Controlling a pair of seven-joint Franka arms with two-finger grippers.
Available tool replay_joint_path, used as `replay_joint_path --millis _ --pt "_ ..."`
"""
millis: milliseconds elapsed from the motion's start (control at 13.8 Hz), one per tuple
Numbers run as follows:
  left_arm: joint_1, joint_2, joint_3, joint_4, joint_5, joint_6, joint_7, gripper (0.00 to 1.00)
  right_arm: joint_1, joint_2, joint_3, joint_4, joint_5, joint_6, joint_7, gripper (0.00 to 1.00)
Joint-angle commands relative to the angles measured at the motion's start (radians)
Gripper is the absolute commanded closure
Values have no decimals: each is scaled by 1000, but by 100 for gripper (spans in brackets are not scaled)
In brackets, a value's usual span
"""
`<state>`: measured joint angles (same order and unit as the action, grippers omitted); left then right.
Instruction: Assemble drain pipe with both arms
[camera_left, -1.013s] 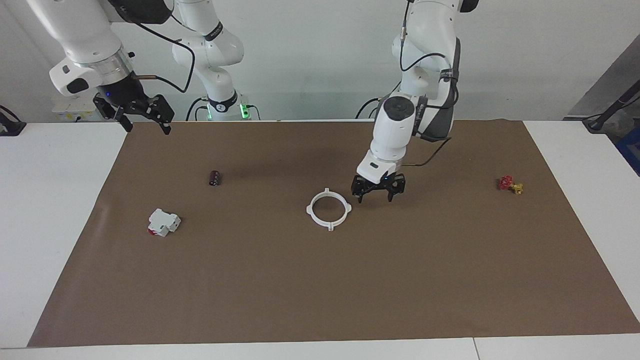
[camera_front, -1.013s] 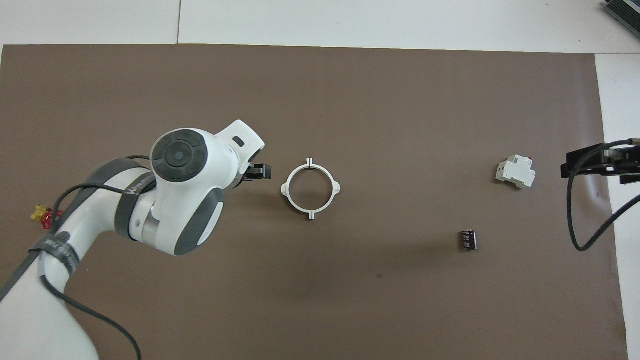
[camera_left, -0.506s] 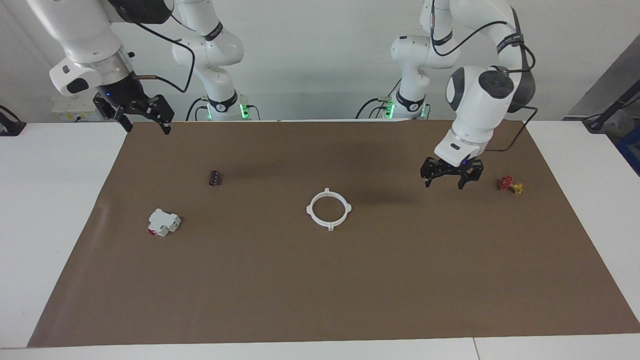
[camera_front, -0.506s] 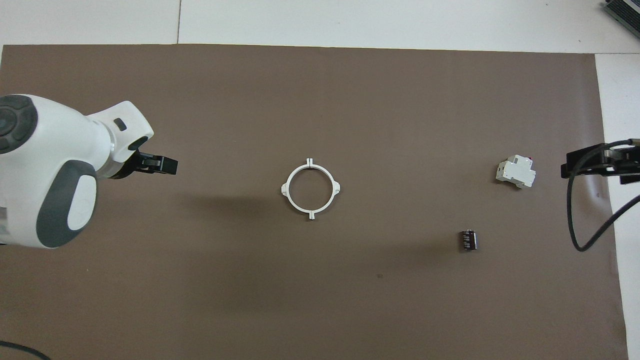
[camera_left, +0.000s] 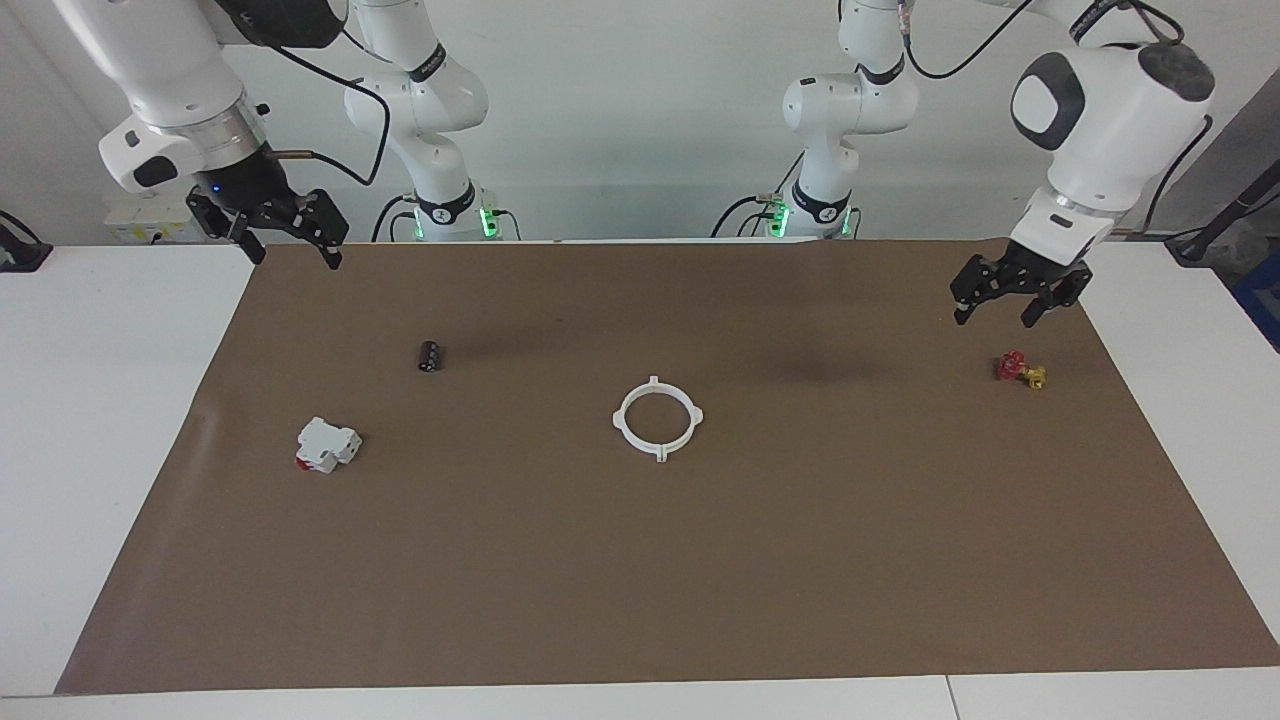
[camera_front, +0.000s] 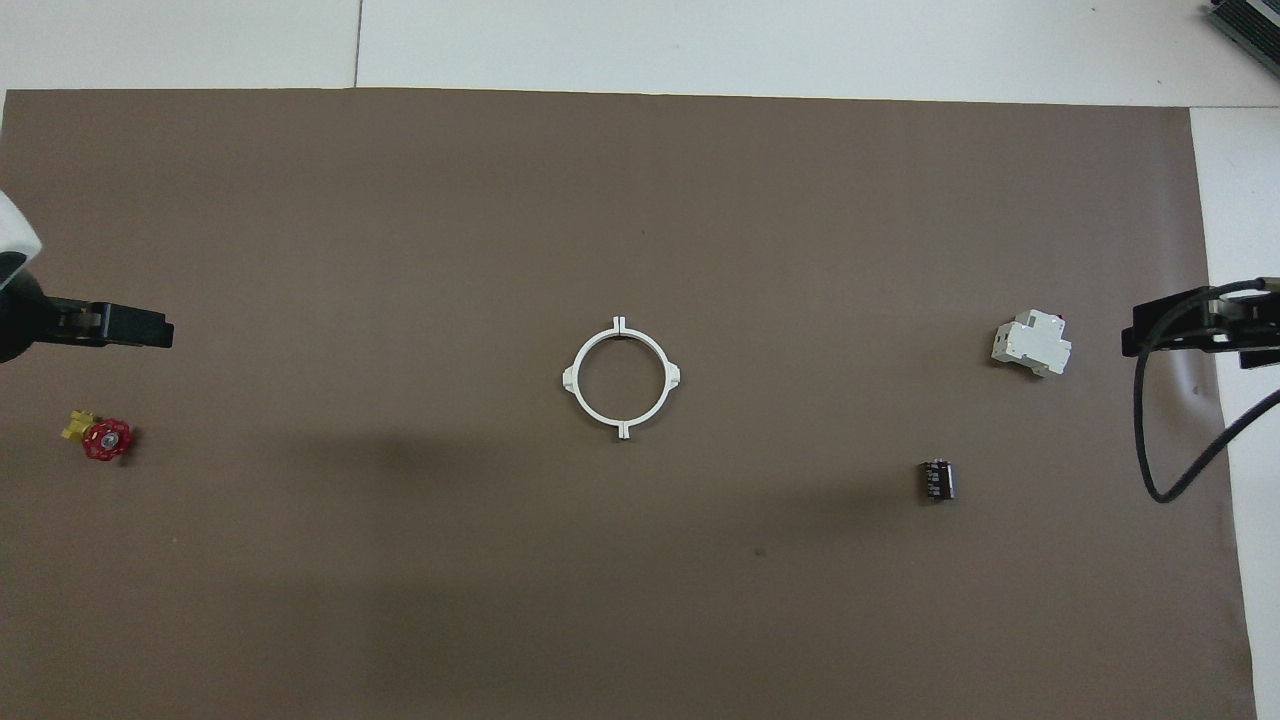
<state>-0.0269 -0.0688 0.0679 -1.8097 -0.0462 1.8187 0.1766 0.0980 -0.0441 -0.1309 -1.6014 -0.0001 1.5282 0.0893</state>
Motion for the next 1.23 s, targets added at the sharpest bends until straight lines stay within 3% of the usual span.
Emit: replay_joint_path --millis 0,145,289,651,1157 --pt "28 52 -11 186 -20 -148 30 0 -4 -26 2 -32 2 16 -11 0" --pt "30 95 -11 318 -17 -241 29 0 -4 -26 4 -32 2 15 -11 0" --pt "27 100 -14 355 -17 -286 29 0 -4 -26 4 -32 2 16 -11 0" --pt "24 32 -14 242 -20 -305 17 0 -4 -26 2 -32 2 16 -11 0" --pt "-24 7 -34 217 43 -288 -60 0 -4 -26 2 -32 2 16 -11 0"
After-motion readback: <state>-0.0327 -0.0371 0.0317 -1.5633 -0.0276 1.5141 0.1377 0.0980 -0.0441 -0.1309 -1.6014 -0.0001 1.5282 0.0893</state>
